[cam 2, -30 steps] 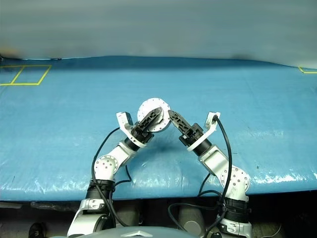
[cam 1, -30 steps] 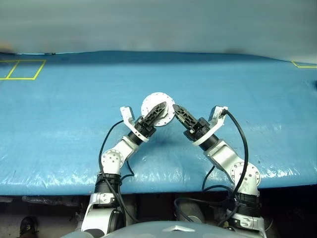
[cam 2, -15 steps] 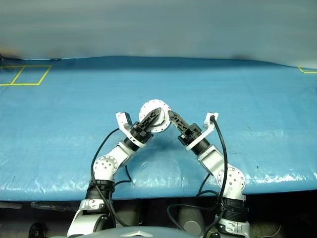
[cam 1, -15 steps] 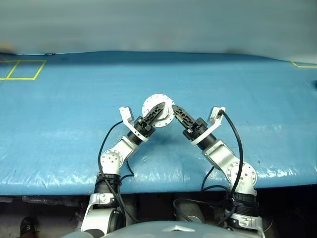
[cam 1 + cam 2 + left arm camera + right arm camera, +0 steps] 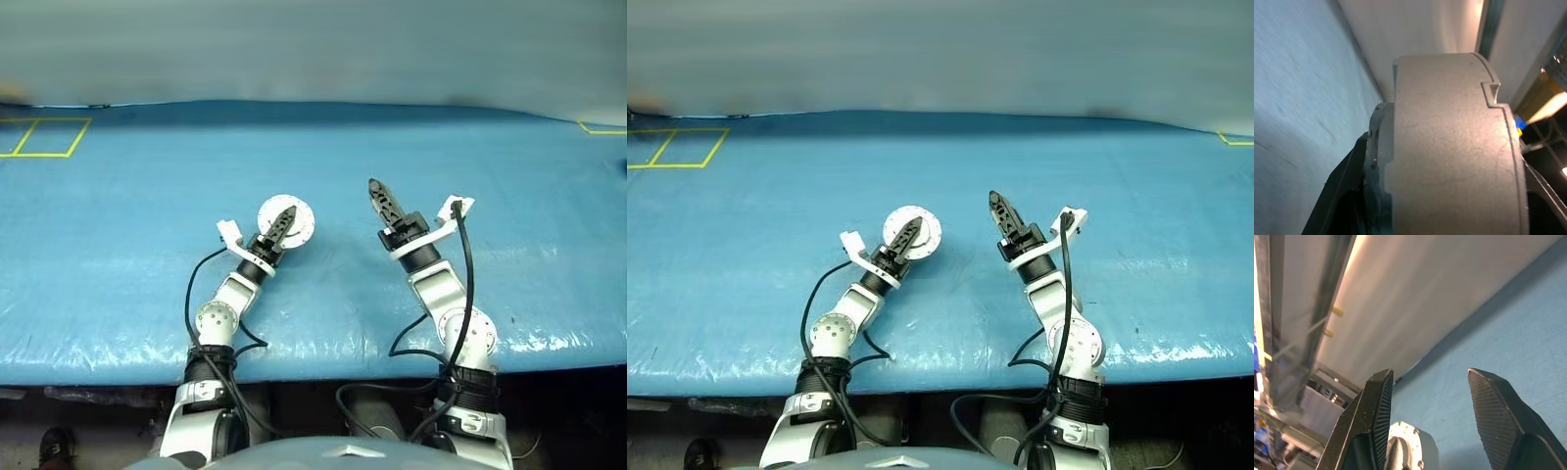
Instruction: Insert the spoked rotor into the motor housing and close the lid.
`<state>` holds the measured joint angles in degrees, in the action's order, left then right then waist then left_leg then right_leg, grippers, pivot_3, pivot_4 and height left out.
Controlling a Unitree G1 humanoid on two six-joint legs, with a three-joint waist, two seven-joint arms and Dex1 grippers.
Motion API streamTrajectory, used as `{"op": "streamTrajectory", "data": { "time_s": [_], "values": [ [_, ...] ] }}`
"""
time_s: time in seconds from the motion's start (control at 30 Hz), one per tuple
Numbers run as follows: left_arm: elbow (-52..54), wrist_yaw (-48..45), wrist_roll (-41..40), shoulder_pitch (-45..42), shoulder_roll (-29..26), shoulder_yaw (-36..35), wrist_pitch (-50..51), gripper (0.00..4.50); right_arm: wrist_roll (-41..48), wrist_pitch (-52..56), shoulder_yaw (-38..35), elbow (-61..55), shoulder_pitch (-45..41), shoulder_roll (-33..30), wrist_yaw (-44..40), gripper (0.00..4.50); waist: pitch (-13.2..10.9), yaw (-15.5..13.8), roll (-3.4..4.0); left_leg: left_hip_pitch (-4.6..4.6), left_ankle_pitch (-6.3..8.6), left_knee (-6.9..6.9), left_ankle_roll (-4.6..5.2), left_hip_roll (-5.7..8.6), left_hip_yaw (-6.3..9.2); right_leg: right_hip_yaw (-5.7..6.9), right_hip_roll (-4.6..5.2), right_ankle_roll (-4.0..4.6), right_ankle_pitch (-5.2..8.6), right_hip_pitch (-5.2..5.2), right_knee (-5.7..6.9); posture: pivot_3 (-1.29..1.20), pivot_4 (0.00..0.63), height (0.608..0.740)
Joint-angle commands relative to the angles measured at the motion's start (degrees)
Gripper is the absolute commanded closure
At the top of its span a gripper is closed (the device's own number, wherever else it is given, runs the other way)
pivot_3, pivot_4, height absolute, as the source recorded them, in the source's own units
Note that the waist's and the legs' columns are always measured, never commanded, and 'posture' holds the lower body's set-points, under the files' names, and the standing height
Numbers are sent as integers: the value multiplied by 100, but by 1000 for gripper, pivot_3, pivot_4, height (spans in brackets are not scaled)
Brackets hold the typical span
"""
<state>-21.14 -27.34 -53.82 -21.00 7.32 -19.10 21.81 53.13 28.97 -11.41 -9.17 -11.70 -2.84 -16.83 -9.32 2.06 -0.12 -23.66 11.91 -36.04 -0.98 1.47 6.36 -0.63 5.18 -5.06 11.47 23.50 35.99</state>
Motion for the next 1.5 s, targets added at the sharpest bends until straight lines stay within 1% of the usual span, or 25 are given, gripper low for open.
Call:
{"op": "streamTrajectory", "data": {
  "time_s": [0.03, 0.17, 0.37, 0.43, 0.5, 0.57, 0.63, 0.8, 1.03, 1.1, 1.17, 1.23, 1.3, 1.33, 1.43, 1.5],
  "values": [
    [-65, 712, 215, -476, -32, -559, -925, 2063, -1004, -300, 563, 14, 186, -373, -306, 1964, 0, -5, -1, 0, 0, 0, 0, 0, 0, 0, 0, 0, 0, 0, 0, 0, 150, 740],
    [-341, 1112, 508, -697, -350, -900, -1404, 2063, -2018, -716, 1085, 324, 350, -848, -649, 1964, 0, 1, -2, 0, 0, 1, -1, 1, -1, -1, 0, -3, -4, -1, -1, 0, 150, 740],
    [-870, 1660, 883, -893, -724, -1236, -1940, 2063, -2591, -1092, 1281, 806, 362, -1027, -1098, 1964, -10, -15, -20, 1, -2, -1, -3, 5, -3, -4, 1, -9, -12, -5, -7, 0, 150, 740],
    [-1069, 1748, 1014, -922, -831, -1286, -2056, 1361, -2723, -1159, 1286, 928, 329, -1011, -1140, 1938, -10, -18, -20, 6, -3, -1, -6, 5, -3, -4, 1, -17, -9, -11, -6, 0, 150, 740],
    [-1217, 1870, 1088, -936, -907, -1336, -2135, 811, -2804, -1213, 1283, 995, 304, -979, -1162, 1938, -9, -13, -20, 9, -4, -2, -7, 5, -3, -5, 1, -18, -10, -13, -6, 0, 150, 740],
    [-1302, 2067, 1232, -926, -973, -1360, -2240, 108, -2860, -1236, 1282, 1025, 291, -951, -1187, 1938, -8, 1, -19, 15, -6, -2, -9, 5, -3, -6, 1, -17, -12, -16, -3, 0, 150, 740],
    [-1280, 2365, 1452, -890, -1024, -1351, -2406, 46, -2913, -1250, 1286, 1044, 280, -941, -1218, 1938, -6, 32, -16, 24, -6, -2, -10, 3, -4, -10, -2, -16, -13, -21, 1, 0, 150, 740],
    [-783, 2771, 1801, -666, -1075, -1356, -2860, 46, -2977, -1260, 1260, 1092, 270, -921, -1274, 1938, -6, 80, -17, 34, -8, -1, -14, -3, -5, -16, -9, -10, -17, -23, 4, 0, 150, 740],
    [-238, 2959, 2204, -377, -1270, -1270, -3196, 46, -3074, -1310, 1279, 1199, 169, -907, -1396, 1938, -5, -10, -21, 29, -12, -1, -20, -2, -4, -16, -9, -12, -20, -22, 3, 0, 150, 740],
    [-59, 2870, 2312, -315, -1305, -1219, -3401, 46, -3174, -1537, 1276, 1232, 145, -885, -1416, 1938, -5, -34, -22, 27, -13, -1, -22, -2, -4, -16, -9, -13, -21, -22, 2, 0, 150, 740],
    [284, 2356, 2392, -195, -1340, -950, -3564, 46, -3362, -2075, 1246, 1345, 112, -839, -1417, 1938, -4, -53, -24, 25, -14, -2, -23, -2, -4, -15, -8, -14, -22, -21, 1, 0, 150, 740],
    [676, 1665, 2428, -13, -1374, -538, -3569, 46, -3482, -2427, 1188, 1473, 64, -839, -1421, 1938, -4, -63, -24, 23, -15, -1, -25, -2, -5, -15, -8, -13, -23, -20, 0, 0, 150, 740],
    [1312, 512, 2433, 394, -1602, 343, -3094, 46, -3365, -2508, 1033, 1558, -19, -894, -1527, 1938, -4, -70, -24, 22, -15, -1, -25, -1, -6, -15, -8, -4, -28, -20, -1, 0, 150, 740],
    [1511, 144, 2458, 537, -1711, 645, -2923, 46, -3323, -2524, 986, 1584, -46, -918, -1569, 1938, -4, -67, -23, 21, -15, -1, -25, -1, -6, -15, -8, 3, -32, -19, -2, 0, 150, 740],
    [1808, -541, 2965, 869, -2188, 1536, -2514, 46, -3215, -2435, 907, 1638, -103, -1128, -1923, 1938, -3, -45, -20, 23, -15, 0, -24, -1, -10, -19, -7, 14, -38, -20, -2, 0, 150, 740],
    [1872, -744, 3136, 959, -2348, 1815, -2405, 46, -3307, -2506, 916, 1702, -125, -1254, -2014, 1938, -2, -5, -16, 28, -15, 2, -23, -3, -11, -18, -9, 13, -30, -20, 1, 0, 150, 740]
  ]
}}
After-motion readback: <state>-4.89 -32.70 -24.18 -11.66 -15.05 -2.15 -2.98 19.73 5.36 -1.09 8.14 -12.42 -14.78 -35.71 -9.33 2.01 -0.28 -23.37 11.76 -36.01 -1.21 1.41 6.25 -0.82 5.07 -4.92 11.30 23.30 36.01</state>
